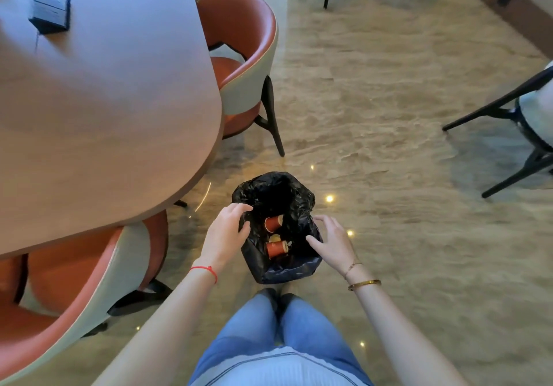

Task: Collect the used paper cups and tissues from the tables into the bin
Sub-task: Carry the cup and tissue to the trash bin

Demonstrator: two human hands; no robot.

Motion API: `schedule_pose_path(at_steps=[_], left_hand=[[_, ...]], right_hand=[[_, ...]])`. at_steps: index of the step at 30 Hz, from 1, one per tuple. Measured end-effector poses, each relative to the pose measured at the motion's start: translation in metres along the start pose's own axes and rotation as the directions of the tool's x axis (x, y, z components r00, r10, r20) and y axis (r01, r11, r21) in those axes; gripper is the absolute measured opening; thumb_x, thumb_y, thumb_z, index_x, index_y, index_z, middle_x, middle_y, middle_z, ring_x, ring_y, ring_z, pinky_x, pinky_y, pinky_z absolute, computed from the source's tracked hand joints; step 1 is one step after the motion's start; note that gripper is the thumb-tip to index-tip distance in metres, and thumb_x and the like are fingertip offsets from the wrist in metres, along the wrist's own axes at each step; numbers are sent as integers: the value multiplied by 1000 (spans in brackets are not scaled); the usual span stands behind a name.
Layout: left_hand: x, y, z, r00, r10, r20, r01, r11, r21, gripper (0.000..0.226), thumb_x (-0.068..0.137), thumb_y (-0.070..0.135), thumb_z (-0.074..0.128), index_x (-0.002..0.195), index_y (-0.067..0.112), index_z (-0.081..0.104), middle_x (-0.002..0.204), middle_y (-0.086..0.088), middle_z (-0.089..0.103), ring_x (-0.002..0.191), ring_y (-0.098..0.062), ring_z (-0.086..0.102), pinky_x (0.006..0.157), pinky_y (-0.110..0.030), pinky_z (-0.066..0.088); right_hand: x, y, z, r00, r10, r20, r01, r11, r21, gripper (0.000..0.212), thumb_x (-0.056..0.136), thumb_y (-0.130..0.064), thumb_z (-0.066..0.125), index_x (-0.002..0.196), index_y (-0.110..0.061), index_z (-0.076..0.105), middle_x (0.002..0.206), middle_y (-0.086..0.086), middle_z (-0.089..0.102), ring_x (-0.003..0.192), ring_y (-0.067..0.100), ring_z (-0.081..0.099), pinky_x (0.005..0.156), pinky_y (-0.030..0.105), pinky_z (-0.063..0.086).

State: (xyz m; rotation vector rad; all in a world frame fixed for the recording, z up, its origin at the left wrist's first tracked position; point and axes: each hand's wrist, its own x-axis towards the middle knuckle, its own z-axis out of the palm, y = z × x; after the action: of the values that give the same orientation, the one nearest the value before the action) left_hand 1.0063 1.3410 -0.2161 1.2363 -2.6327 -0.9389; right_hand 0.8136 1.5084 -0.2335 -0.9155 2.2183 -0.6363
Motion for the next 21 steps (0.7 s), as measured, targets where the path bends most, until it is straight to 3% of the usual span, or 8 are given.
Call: schedule_pose_path(at_steps=[11,16,21], left_hand=[[-13,34,-64,971,226,-80,-218,970,104,28,89,17,63,117,21,61,117,1,63,108,-18,59,88,-31,50],[-7,63,-61,948,317,-27,-311,941,138,30,90,22,63,119,25,59,120,4,63,111,-17,60,91,-37,54],[13,112,-49,928,372,10,-370,917,150,30,91,24,62,121,24,60,120,5,62,109,-16,59,89,-34,54]], right_hand=[[-71,-30,-63,945,-59,-321,54,998,-26,51,86,-31,65,133,-18,48,131,-4,53,126,14,43,107,26,33],[-95,-13,-82,921,-7,-389,-2,1000,-24,52,87,-31,66,134,-18,47,132,-3,52,128,15,41,107,26,32],[-106,22,-113,897,57,-438,-57,998,15,51,86,-32,65,133,-19,48,130,-4,54,125,14,42,103,21,30]])
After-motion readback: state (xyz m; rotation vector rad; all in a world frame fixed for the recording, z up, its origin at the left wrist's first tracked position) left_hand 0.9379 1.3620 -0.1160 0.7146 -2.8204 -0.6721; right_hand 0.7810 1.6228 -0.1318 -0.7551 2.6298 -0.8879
